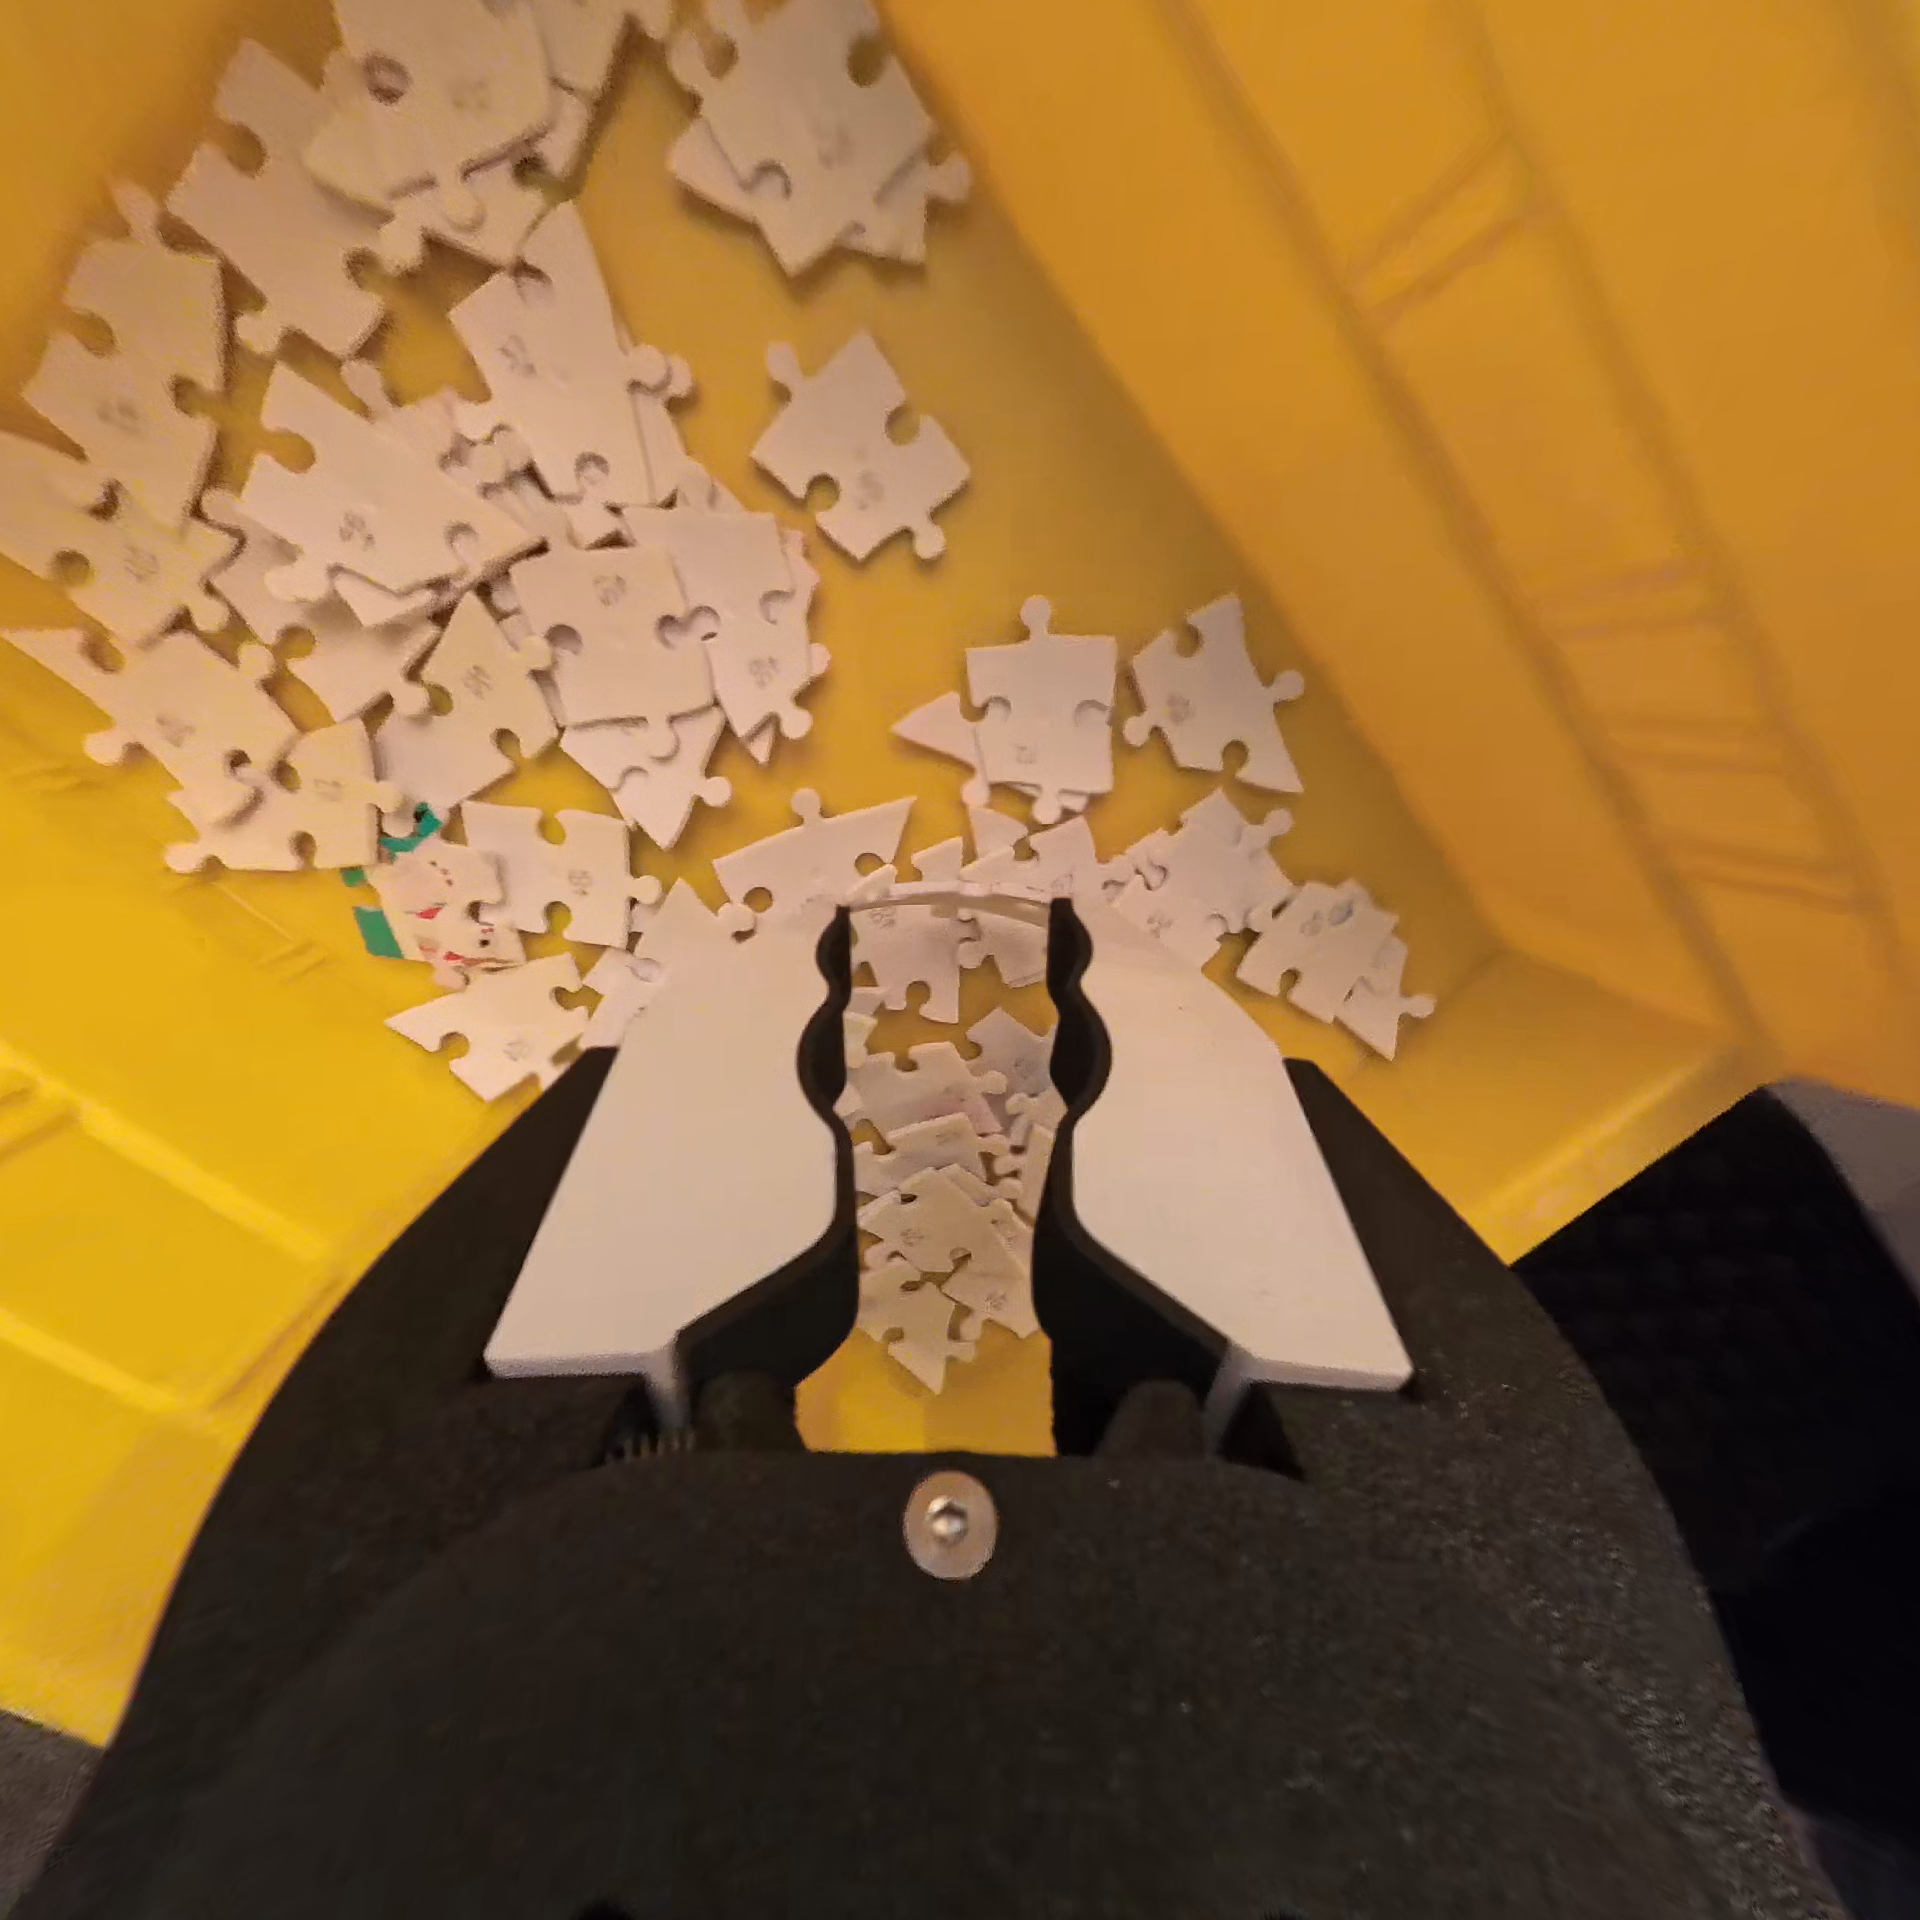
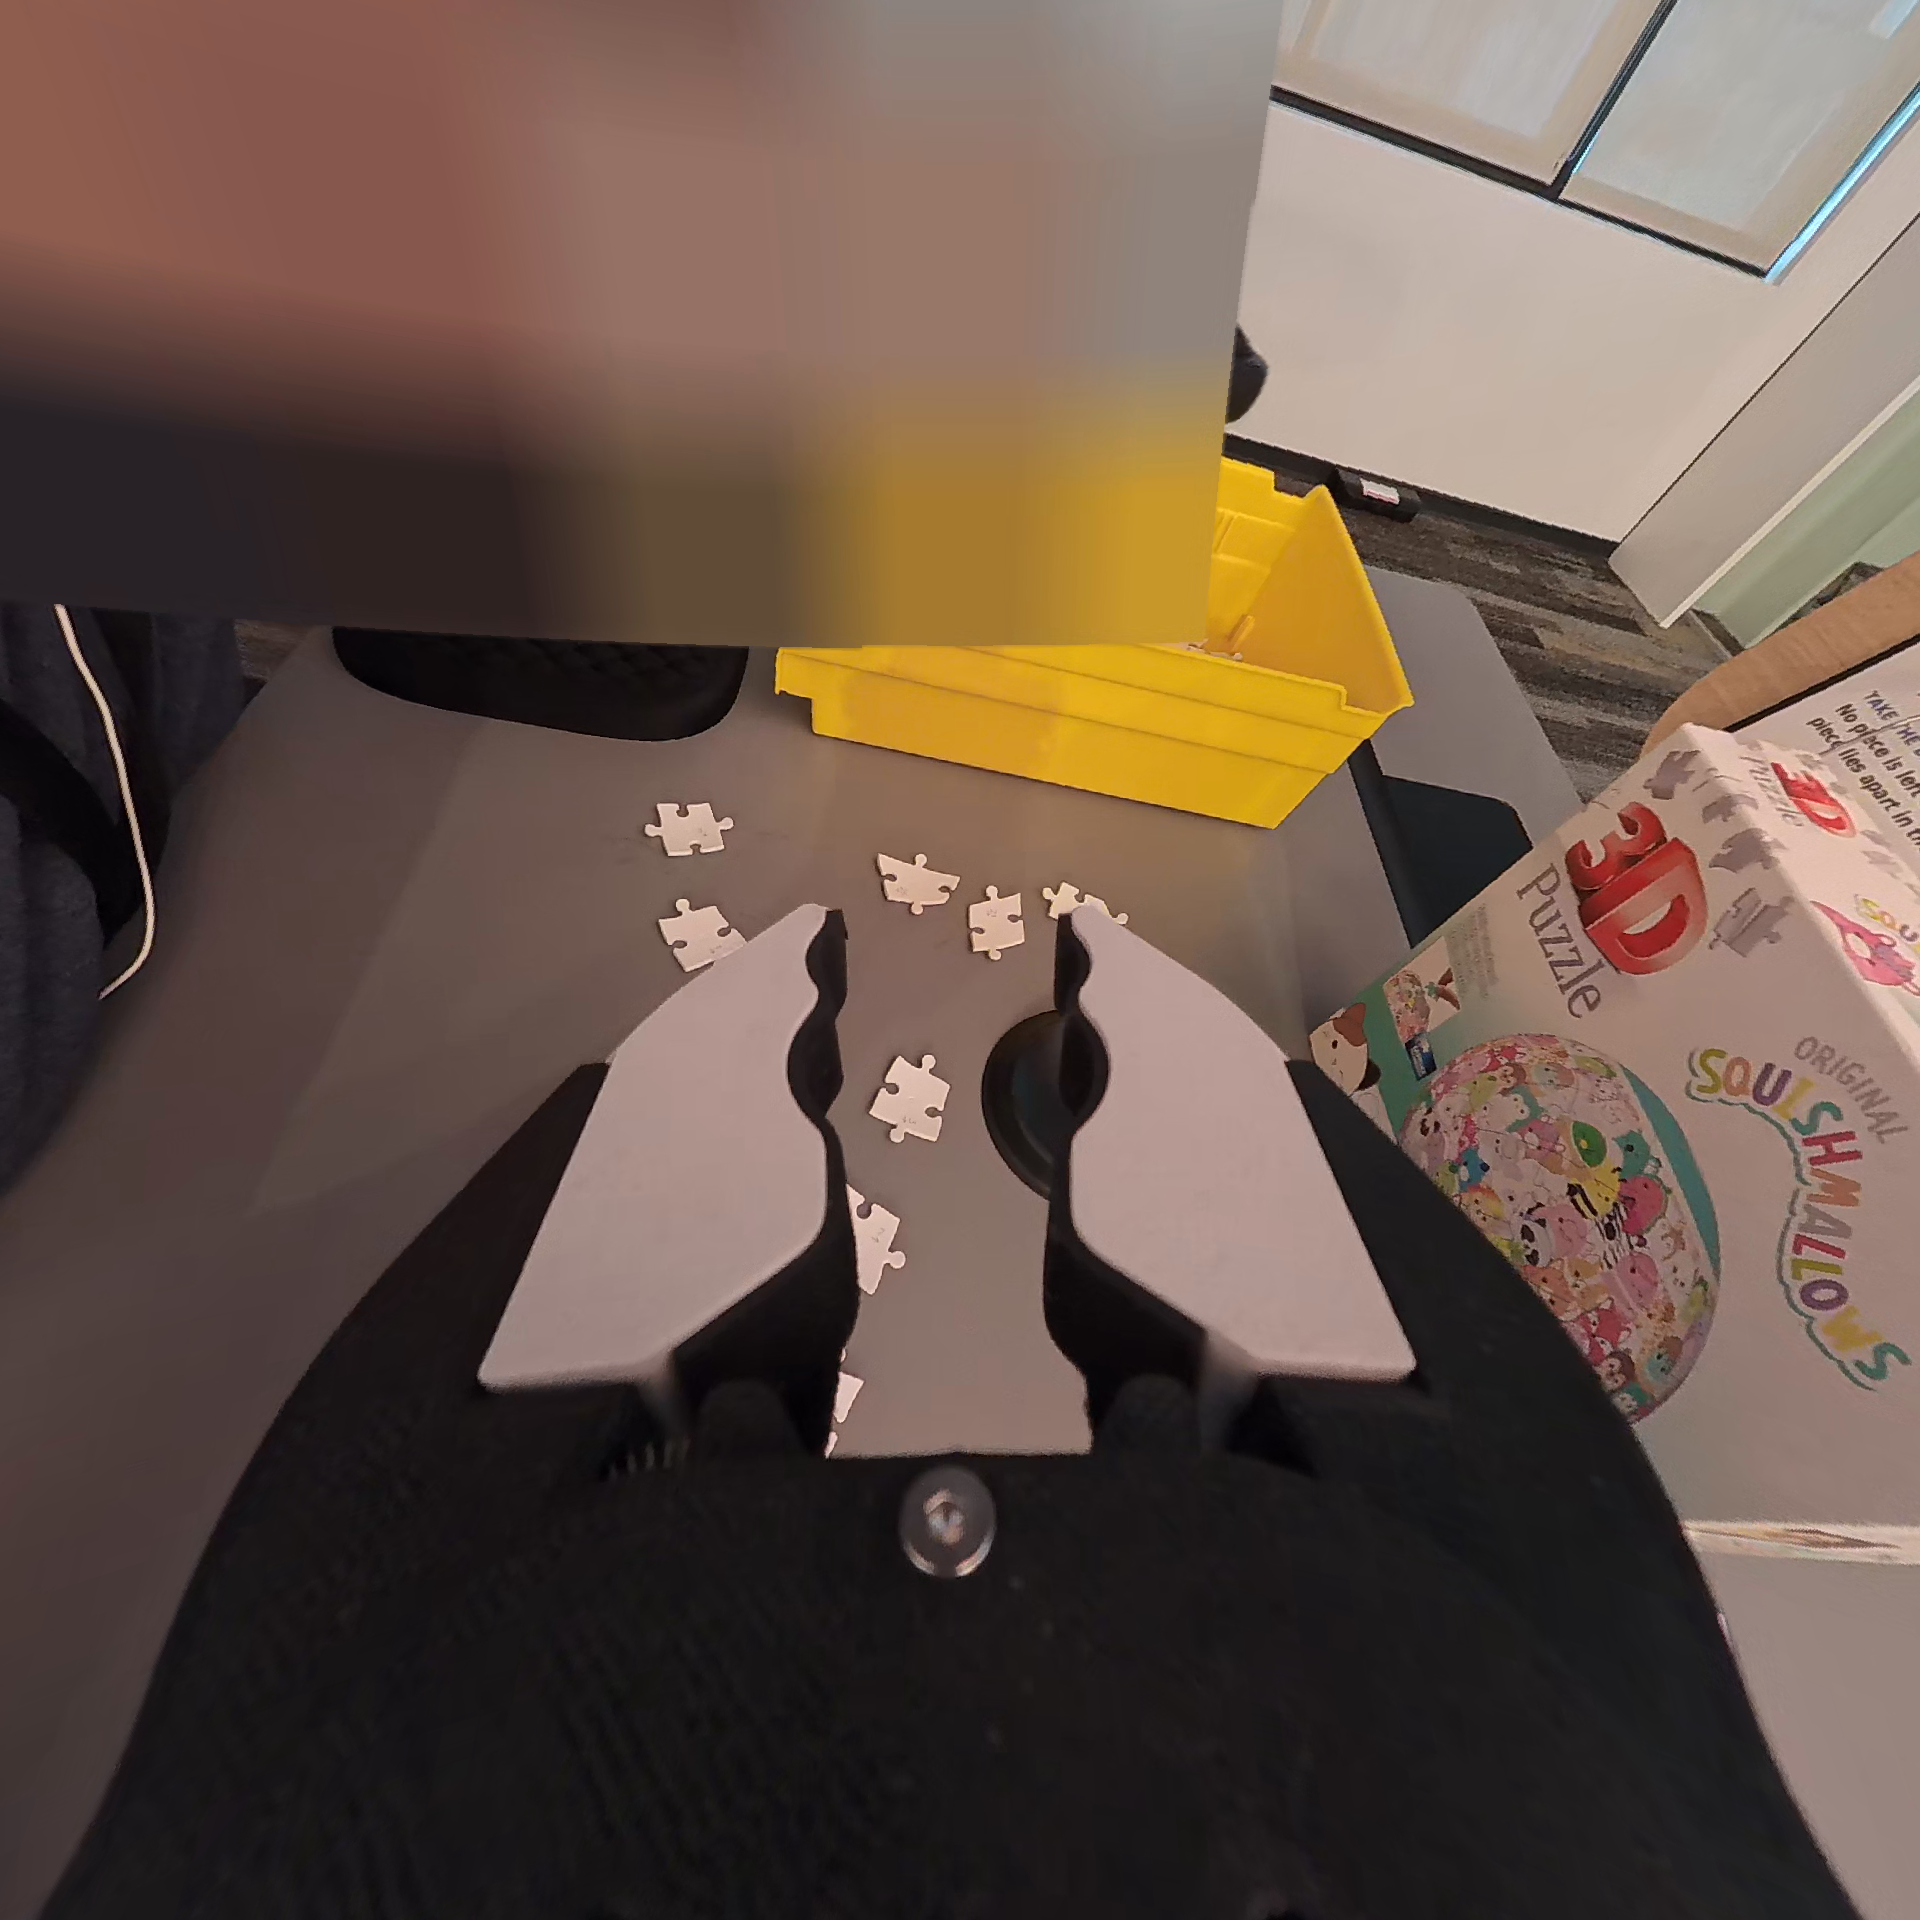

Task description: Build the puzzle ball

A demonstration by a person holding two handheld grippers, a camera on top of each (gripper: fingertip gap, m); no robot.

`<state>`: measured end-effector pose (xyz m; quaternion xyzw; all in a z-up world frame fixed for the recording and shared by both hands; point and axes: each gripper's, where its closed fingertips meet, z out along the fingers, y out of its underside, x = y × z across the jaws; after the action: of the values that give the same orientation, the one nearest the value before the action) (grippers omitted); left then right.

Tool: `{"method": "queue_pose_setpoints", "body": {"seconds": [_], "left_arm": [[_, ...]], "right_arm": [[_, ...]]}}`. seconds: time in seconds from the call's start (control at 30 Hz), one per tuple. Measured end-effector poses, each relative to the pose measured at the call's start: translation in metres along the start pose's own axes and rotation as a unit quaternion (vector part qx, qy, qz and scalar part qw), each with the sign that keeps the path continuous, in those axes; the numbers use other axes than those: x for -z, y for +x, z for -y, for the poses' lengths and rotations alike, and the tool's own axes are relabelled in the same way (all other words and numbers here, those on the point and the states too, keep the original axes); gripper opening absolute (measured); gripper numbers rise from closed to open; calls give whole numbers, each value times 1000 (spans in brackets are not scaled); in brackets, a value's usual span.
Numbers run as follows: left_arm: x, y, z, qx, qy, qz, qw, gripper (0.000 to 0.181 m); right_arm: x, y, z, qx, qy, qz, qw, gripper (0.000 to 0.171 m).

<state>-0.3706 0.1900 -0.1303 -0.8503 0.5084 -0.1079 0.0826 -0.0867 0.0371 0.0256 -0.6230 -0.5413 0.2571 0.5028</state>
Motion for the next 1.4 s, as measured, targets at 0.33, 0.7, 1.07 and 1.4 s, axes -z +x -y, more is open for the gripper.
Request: {"method": "queue_pose_setpoints", "body": {"seconds": [0.33, 0.7, 1.07, 1.4], "left_arm": [[14, -17, 14, 54, 59, 18, 997, 48], [9, 6, -34, -158, -77, 48, 983, 42], [-2, 4, -50, -222, -119, 50, 967, 46], [2, -23, -53, -186, -145, 116, 965, 1]], "right_arm": [[-1, 0, -2, 2, -6, 1, 1000, 39], [-2, -2, -3, 3, -11, 5, 1000, 39], [-4, -4, -5, 2, -14, 13, 1000, 39], [-6, -6, -7, 3, -19, 17, 1000, 39]]}}
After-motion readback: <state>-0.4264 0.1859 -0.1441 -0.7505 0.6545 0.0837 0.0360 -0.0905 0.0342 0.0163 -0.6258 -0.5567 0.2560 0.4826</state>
